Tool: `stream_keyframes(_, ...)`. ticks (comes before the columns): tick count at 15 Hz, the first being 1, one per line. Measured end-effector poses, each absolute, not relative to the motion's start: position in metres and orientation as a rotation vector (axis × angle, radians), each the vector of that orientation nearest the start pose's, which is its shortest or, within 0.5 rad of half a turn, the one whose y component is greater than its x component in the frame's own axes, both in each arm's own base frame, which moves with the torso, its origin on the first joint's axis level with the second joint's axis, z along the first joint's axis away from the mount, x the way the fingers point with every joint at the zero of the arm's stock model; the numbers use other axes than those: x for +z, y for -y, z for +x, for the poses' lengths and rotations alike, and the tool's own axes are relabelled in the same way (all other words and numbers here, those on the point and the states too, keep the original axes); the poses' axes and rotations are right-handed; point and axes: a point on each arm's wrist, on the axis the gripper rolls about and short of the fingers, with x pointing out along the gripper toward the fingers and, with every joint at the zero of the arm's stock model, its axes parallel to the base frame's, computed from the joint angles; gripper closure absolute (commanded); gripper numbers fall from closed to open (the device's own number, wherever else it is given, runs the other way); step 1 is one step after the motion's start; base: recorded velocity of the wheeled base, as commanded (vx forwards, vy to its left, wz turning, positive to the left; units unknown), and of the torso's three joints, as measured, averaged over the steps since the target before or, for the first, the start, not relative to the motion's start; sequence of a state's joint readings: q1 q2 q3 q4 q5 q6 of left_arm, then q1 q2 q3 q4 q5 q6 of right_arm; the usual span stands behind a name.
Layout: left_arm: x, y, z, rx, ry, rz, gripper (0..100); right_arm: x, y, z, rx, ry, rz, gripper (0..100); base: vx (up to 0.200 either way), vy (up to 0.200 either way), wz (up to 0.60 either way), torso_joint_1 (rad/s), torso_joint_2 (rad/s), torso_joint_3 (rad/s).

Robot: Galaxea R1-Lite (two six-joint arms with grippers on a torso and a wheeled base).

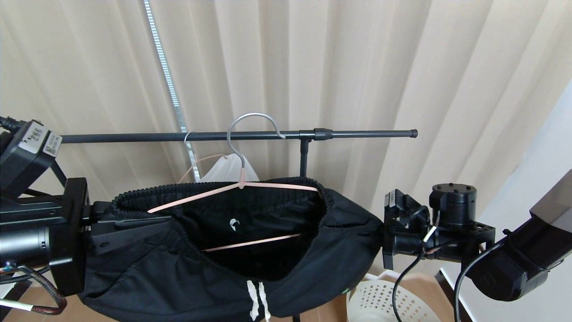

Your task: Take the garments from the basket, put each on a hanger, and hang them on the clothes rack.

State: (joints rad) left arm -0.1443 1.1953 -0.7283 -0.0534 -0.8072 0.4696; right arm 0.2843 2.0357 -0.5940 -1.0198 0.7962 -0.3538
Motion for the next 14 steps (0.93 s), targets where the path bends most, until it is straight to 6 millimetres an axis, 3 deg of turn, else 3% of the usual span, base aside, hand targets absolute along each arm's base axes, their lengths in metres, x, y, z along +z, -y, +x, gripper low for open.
stream_keyframes(1, 0.229, 0.040, 0.164, -1.009, -0.179, 0.287, 100, 0.066, -0.106, 0.300, 1.127, -0.236, -0.203, 100, 0.000, 0.000, 0.00, 0.000, 0.00, 0.000)
stream_keyframes(2, 0.229, 0.040, 0.164, -1.009, -0.180, 0.286, 100, 0.067, -0.106, 0.299, 1.127, -0.238, -0.203, 0, 0.000, 0.000, 0.00, 0.000, 0.00, 0.000)
stream_keyframes(9, 0.228, 0.038, 0.165, -0.982, -0.225, 0.214, 100, 0.075, -0.107, 0.295, 1.131, -0.212, -0.206, 0, 0.000, 0.000, 0.00, 0.000, 0.00, 0.000)
stream_keyframes(14, 0.223, 0.024, 0.166, -0.902, -0.251, 0.193, 100, 0.084, -0.111, 0.296, 1.117, -0.225, -0.141, 0, 0.000, 0.000, 0.00, 0.000, 0.00, 0.000)
